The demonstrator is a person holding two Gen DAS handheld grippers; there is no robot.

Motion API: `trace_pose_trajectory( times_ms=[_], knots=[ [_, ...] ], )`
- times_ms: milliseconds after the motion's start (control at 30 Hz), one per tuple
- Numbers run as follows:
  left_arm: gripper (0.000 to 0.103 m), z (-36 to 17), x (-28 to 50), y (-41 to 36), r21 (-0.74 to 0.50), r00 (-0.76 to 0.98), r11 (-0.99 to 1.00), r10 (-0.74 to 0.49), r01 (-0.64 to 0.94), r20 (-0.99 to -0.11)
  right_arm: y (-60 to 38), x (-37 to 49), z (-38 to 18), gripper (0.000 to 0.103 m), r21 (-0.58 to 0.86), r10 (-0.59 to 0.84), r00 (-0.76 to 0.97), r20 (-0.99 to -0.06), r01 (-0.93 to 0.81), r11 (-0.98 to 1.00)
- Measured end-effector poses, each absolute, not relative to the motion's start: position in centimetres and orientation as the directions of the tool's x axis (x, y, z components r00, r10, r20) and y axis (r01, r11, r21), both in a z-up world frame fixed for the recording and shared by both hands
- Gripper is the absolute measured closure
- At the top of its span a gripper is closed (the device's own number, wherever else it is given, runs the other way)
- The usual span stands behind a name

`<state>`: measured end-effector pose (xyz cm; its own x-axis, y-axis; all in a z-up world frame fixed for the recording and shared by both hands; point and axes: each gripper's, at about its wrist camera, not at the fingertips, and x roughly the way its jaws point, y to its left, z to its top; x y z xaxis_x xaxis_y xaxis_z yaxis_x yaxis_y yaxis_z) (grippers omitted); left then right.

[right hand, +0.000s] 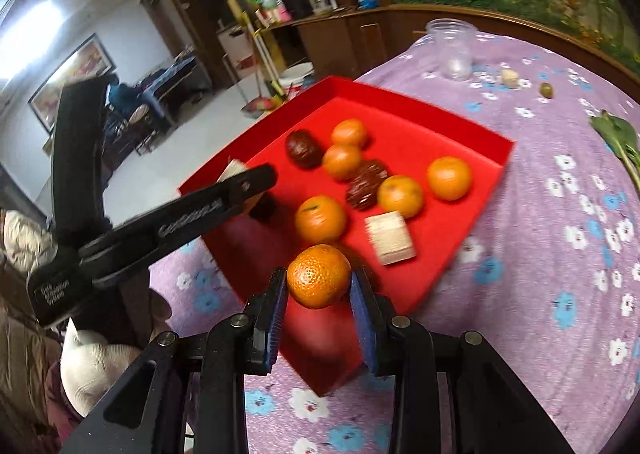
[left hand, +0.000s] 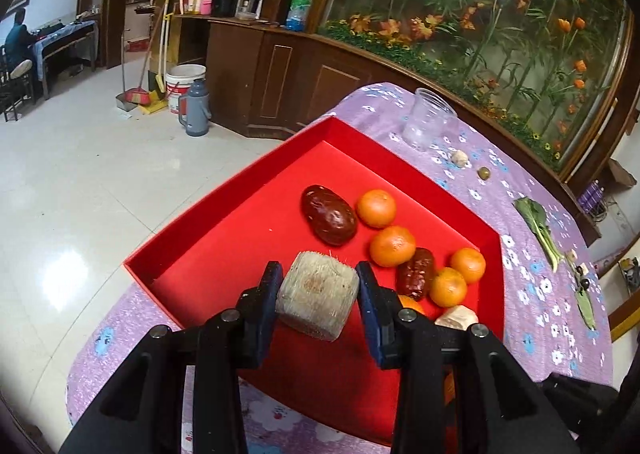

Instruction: Organize fruits

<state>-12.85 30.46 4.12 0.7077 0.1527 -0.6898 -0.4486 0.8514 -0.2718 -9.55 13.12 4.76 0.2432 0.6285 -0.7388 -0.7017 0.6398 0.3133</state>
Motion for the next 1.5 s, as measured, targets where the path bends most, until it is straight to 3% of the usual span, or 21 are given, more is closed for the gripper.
trace_pose_trajectory(
  times_ms=[100,333,500,633,700,867,1500],
  knots=[
    [0.066,4.2,-12.9,30.6,-0.264,0.706,0.849,0.166,-0.457,-0.688,14.2,-10.1,4.0,0.068,0.301,0.618,0.228,-0.752,-0.716,0.63],
    [0.046,4.8,-13.1,30.3,-0.254,0.717,0.852,0.184,-0.457,-0.673,15.1,-10.6,3.2,0.067,0.262,0.593,0.242,-0.768,-0.727,0.635],
    [0.044,5.4,-13.0,29.9,-0.243,0.72,0.857,0.193,-0.454,-0.667,15.3,-10.3,2.8,0.067,0.252,0.583,0.248,-0.774,-0.724,0.642],
    [0.035,5.7,-13.1,29.8,-0.235,0.722,0.858,0.203,-0.457,-0.662,15.2,-10.4,2.7,0.067,0.249,0.58,0.255,-0.773,-0.721,0.647],
    [0.035,5.9,-13.1,29.6,-0.232,0.723,0.859,0.207,-0.457,-0.66,15.2,-10.4,2.8,0.065,0.252,0.584,0.256,-0.77,-0.719,0.648],
    [0.03,6.2,-13.2,29.1,-0.229,0.722,0.862,0.204,-0.453,-0.661,14.5,-10.6,3.7,0.048,0.272,0.609,0.263,-0.748,-0.715,0.644],
    [0.023,8.6,-14.2,23.9,-0.119,0.732,0.909,0.238,-0.399,-0.639,9.3,-10.6,5.5,0.042,0.278,0.612,0.37,-0.699,-0.648,0.709]
  ],
)
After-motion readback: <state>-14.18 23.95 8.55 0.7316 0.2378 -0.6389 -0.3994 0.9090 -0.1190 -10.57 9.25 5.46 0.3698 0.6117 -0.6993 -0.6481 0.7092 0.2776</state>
